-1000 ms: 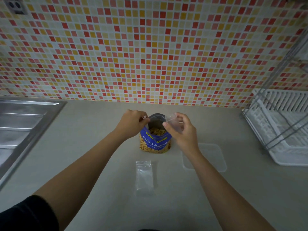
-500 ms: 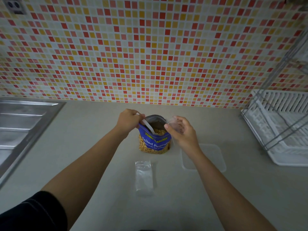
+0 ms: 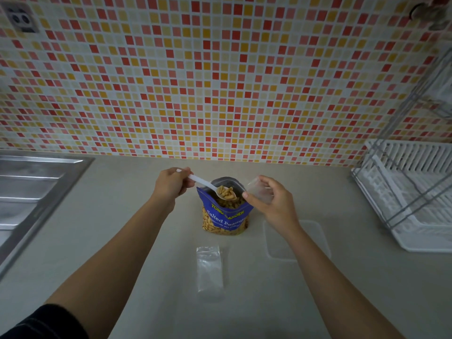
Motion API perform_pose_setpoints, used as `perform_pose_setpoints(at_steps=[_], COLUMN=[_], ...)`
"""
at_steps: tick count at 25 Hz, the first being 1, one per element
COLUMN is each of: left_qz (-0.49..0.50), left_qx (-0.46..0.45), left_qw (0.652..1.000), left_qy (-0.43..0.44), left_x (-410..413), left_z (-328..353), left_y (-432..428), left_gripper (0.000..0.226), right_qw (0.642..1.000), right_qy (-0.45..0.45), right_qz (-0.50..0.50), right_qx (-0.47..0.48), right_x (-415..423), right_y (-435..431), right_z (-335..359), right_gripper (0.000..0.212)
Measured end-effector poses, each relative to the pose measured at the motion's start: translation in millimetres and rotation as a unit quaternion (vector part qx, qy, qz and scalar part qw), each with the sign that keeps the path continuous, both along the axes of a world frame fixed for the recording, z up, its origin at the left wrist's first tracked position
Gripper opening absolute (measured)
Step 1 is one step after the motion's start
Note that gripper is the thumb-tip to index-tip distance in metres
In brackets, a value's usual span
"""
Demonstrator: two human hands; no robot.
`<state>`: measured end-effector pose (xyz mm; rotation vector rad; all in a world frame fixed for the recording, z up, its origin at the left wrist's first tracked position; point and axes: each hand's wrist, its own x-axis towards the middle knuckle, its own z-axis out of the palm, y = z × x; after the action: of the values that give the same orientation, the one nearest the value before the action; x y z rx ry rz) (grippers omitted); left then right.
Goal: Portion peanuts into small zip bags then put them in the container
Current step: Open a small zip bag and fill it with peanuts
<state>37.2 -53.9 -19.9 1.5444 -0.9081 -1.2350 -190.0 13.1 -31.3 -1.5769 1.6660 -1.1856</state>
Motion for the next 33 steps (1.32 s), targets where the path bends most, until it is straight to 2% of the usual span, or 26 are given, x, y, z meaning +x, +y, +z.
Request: perform_pose_setpoints(at_steps=[5, 8, 10, 13, 15, 17, 18, 19, 20, 21, 23, 24, 25, 26, 27, 29, 30, 31, 32, 33], left_qz=[0.02, 0.029, 0.021, -0.018, -0.073, -0.13, -0.141, -0.136, -0.113, -0.076, -0.003, 0.007, -0.012, -0.059, -0.119, -0.217, -0.235, -0.231, -0.211, -0.177], left_qx=[-0.005, -0.015, -0.028, -0.093, -0.199, -0.324, -0.374, -0.408, -0.421, -0.409, -0.327, -0.276, -0.239, -0.228, -0.241, -0.277, -0.271, -0.246, -0.211, -0.174], left_qw=[0.999, 0.998, 0.998, 0.995, 0.966, 0.896, 0.859, 0.837, 0.839, 0.866, 0.939, 0.959, 0.966, 0.957, 0.922, 0.794, 0.753, 0.746, 0.763, 0.798], left_qy=[0.031, 0.06, 0.051, -0.041, -0.149, -0.276, -0.319, -0.338, -0.327, -0.277, -0.106, -0.07, -0.095, -0.17, -0.279, -0.495, -0.551, -0.575, -0.573, -0.55], left_x=[7.1, 8.4, 5.4, -5.0, -13.3, -19.2, -19.4, -18.3, -15.0, -10.6, -1.4, 2.1, 2.8, 1.5, -2.1, -14.4, -20.3, -26.7, -31.8, -36.7], left_z=[1.9, 19.2, 34.1, 56.8, 74.8, 91.3, 97.3, 100.8, 100.9, 99.9, 87.4, 76.2, 62.3, 45.9, 31.0, 9.3, 1.7, -2.4, -4.7, -4.5], left_y=[-2.6, -8.0, -10.7, -4.8, 9.7, 26.8, 32.2, 34.2, 32.3, 28.8, 18.1, 14.5, 12.9, 12.5, 13.6, 17.9, 19.6, 19.7, 18.0, 15.4], left_gripper=[0.021, 0.017, 0.016, 0.022, 0.022, 0.02, 0.02, 0.02, 0.02, 0.02, 0.02, 0.02, 0.02, 0.021, 0.022, 0.026, 0.027, 0.028, 0.03, 0.031], right_qw=[0.991, 0.983, 0.987, 0.996, 0.999, 0.999, 0.998, 0.997, 0.996, 0.995, 0.994, 0.993, 0.993, 0.993, 0.994, 0.993, 0.992, 0.99, 0.989, 0.987], right_qy=[0.132, 0.179, 0.157, 0.082, 0.026, -0.034, -0.054, -0.071, -0.084, -0.095, -0.108, -0.113, -0.116, -0.113, -0.107, -0.101, -0.107, -0.113, -0.119, -0.124], right_qz=[0.032, 0.041, 0.041, 0.027, 0.018, 0.013, 0.014, 0.014, 0.014, 0.011, -0.009, -0.021, -0.03, -0.033, -0.029, -0.011, -0.001, 0.005, 0.005, 0.001], right_qx=[-0.012, -0.01, -0.009, -0.012, -0.026, -0.031, -0.029, -0.027, -0.027, -0.026, -0.018, -0.011, -0.005, 0.003, 0.016, 0.053, 0.072, 0.086, 0.093, 0.099], right_x=[5.1, 10.8, 16.5, 26.3, 32.6, 38.4, 40.3, 41.6, 42.0, 41.3, 36.6, 33.3, 30.0, 26.3, 23.6, 20.1, 19.4, 19.0, 18.5, 17.8], right_y=[-4.3, -6.9, -8.3, -9.2, -7.9, -6.4, -6.0, -6.3, -6.5, -6.9, -5.3, -4.1, -3.0, -2.0, -1.3, -2.0, -1.8, -1.8, -1.7, -2.1], right_z=[-0.5, 1.8, 3.9, 6.1, 7.2, 10.5, 12.8, 14.8, 16.3, 16.1, 11.9, 9.0, 6.5, 4.7, 4.4, 4.8, 4.1, 2.4, 0.4, -1.7], right_gripper=[0.061, 0.061, 0.06, 0.057, 0.053, 0.047, 0.044, 0.042, 0.041, 0.041, 0.046, 0.046, 0.045, 0.044, 0.044, 0.046, 0.047, 0.048, 0.052, 0.056])
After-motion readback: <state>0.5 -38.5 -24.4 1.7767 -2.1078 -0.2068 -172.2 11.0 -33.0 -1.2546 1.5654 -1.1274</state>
